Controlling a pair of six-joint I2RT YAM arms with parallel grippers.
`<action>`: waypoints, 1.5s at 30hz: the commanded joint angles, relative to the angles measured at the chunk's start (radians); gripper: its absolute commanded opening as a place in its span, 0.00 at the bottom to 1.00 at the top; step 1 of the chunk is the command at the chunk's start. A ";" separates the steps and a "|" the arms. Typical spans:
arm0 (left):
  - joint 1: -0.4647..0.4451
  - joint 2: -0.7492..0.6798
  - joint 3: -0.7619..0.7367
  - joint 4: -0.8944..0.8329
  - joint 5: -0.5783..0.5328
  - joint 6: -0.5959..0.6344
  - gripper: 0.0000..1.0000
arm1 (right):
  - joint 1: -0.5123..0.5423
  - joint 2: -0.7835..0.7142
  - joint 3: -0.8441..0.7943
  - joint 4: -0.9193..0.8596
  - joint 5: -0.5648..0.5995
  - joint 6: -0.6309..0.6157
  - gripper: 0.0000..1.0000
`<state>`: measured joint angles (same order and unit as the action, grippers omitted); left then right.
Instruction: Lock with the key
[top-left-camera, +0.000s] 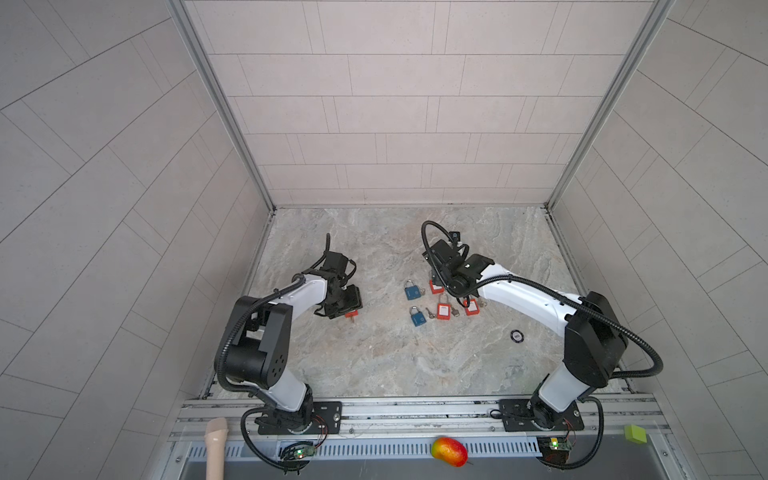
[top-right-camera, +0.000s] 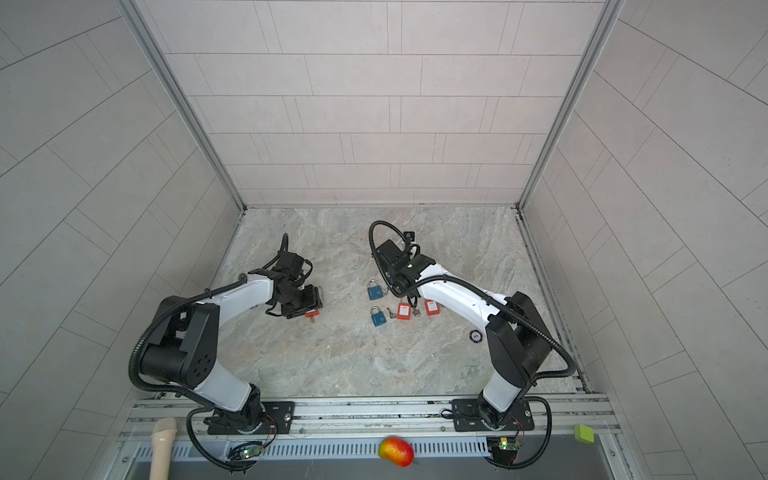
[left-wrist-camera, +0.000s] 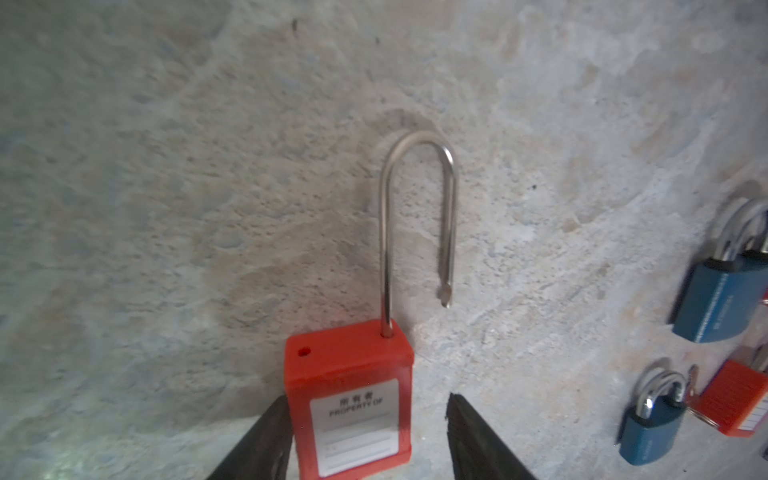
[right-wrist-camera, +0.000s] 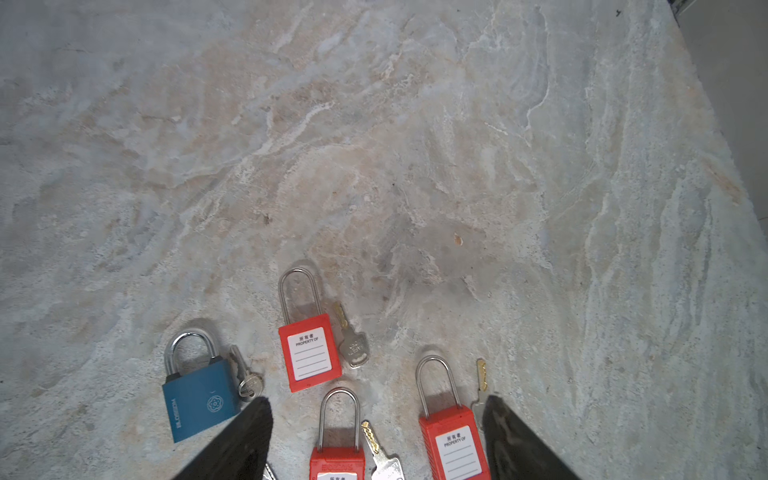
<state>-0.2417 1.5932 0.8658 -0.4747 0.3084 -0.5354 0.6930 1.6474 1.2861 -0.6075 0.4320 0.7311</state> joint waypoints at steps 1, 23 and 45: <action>-0.036 0.001 0.014 0.071 0.048 -0.108 0.65 | 0.002 0.010 0.035 0.032 -0.028 -0.088 0.81; 0.257 -0.315 0.150 -0.019 -0.088 0.173 0.67 | 0.097 0.474 0.587 -0.243 -0.719 -0.688 0.70; 0.453 -0.335 0.114 0.048 0.089 0.176 0.80 | 0.177 0.906 1.123 -0.491 -0.686 -0.725 0.72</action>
<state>0.2108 1.2873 0.9936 -0.4408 0.3920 -0.3759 0.8589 2.5355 2.3680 -1.0317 -0.2684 0.0303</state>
